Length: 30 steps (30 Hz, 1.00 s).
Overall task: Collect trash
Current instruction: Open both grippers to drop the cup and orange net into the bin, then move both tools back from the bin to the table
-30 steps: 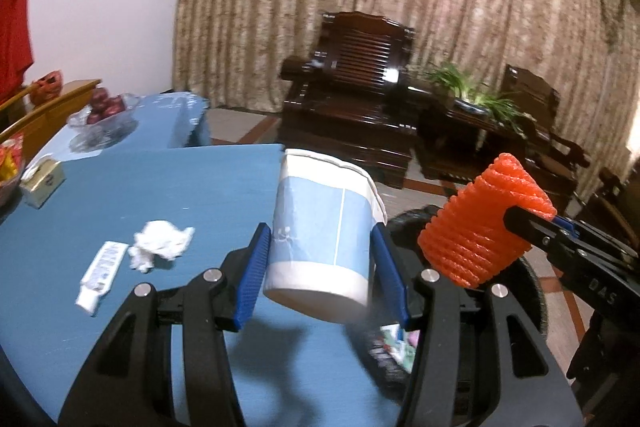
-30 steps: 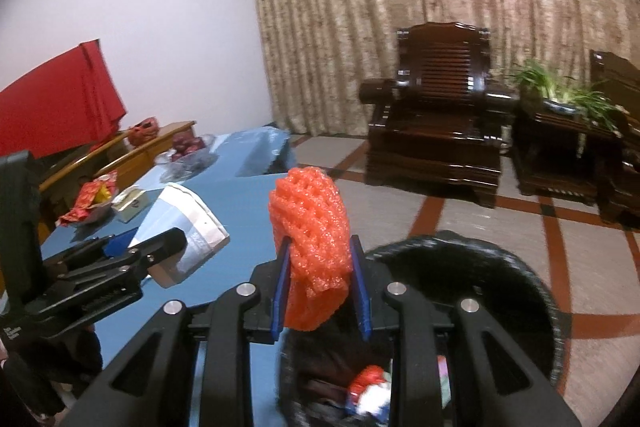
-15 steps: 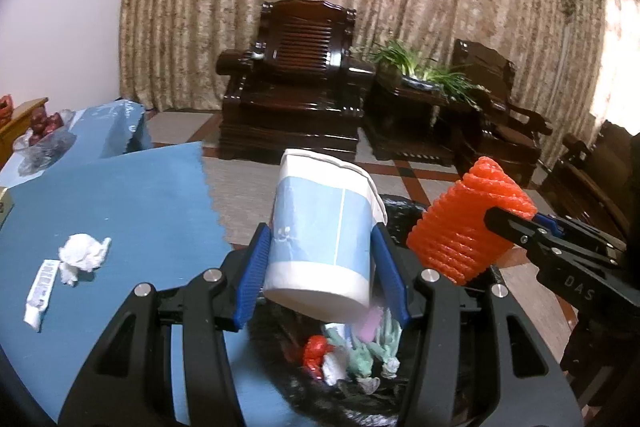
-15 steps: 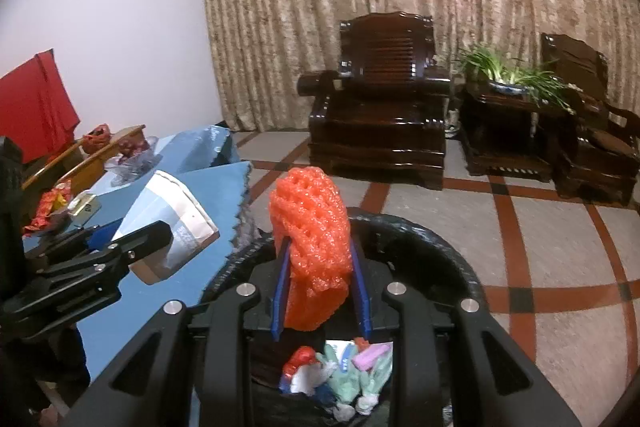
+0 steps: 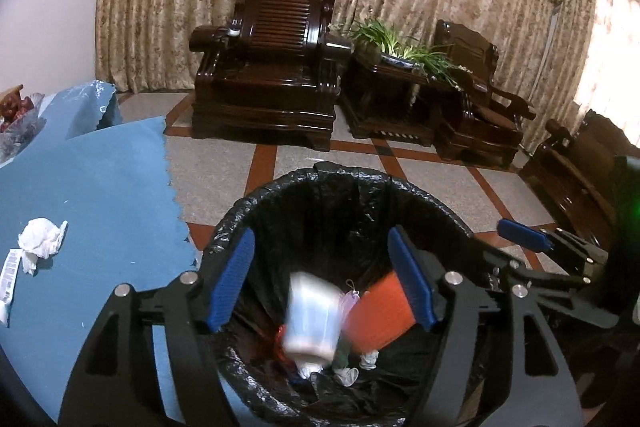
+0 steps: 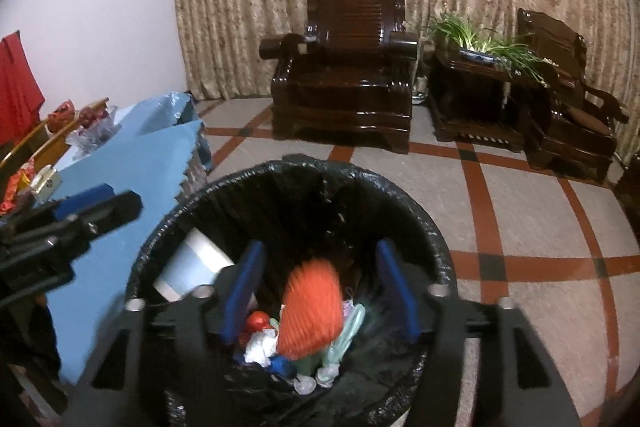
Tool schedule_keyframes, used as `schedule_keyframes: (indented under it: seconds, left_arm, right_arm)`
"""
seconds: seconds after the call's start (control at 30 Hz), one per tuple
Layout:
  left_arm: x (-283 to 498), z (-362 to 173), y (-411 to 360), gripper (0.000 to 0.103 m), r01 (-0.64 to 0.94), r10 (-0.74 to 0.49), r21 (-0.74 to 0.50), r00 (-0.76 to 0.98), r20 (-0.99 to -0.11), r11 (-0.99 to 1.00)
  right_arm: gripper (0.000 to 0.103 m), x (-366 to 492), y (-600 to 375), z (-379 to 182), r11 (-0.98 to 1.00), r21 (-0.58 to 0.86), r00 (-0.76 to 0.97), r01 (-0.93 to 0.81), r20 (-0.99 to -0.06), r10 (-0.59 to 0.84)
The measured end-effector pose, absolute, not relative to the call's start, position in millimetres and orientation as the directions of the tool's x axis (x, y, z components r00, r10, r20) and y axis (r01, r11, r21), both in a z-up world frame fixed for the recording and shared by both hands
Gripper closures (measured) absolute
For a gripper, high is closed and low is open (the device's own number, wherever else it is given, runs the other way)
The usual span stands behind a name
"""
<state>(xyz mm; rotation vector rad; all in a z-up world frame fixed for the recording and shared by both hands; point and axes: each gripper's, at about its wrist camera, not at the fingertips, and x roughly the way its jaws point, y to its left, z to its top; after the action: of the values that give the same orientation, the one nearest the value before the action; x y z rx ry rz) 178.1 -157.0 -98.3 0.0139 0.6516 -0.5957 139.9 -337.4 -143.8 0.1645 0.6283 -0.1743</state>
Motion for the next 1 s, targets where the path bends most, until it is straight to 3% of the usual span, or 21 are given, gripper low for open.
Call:
schedule_keyframes:
  seconds: [0.07, 0.13, 0.4, 1.0]
  left_arm:
    - [180, -97, -155, 0.028, 0.515, -0.510, -0.170, 0.643, -0.571, 0.840]
    - [182, -95, -149, 0.026, 0.503, -0.501, -0.169, 0.653, -0.568, 0.847]
    - [188, -87, -103, 0.013, 0.417, -0.424, -0.146, 0.719, -0.550, 0.897]
    - [220, -102, 114, 0.013, -0.030, 0.007, -0.029, 0.810, -0.586, 0.999]
  right_arm:
    - [0.022, 141, -335, -143, 0.974, 0.090, 0.796, 0.209, -0.595, -0.116]
    - [0.006, 142, -331, -141, 0.974, 0.079, 0.798, 0.211, -0.589, -0.125]
    - [0.006, 156, -298, -130, 0.986, 0.102, 0.823, 0.131, -0.565, -0.051]
    - [0.006, 248, -152, -121, 0.974, 0.152, 0.827, -0.166, -0.517, 0.222]
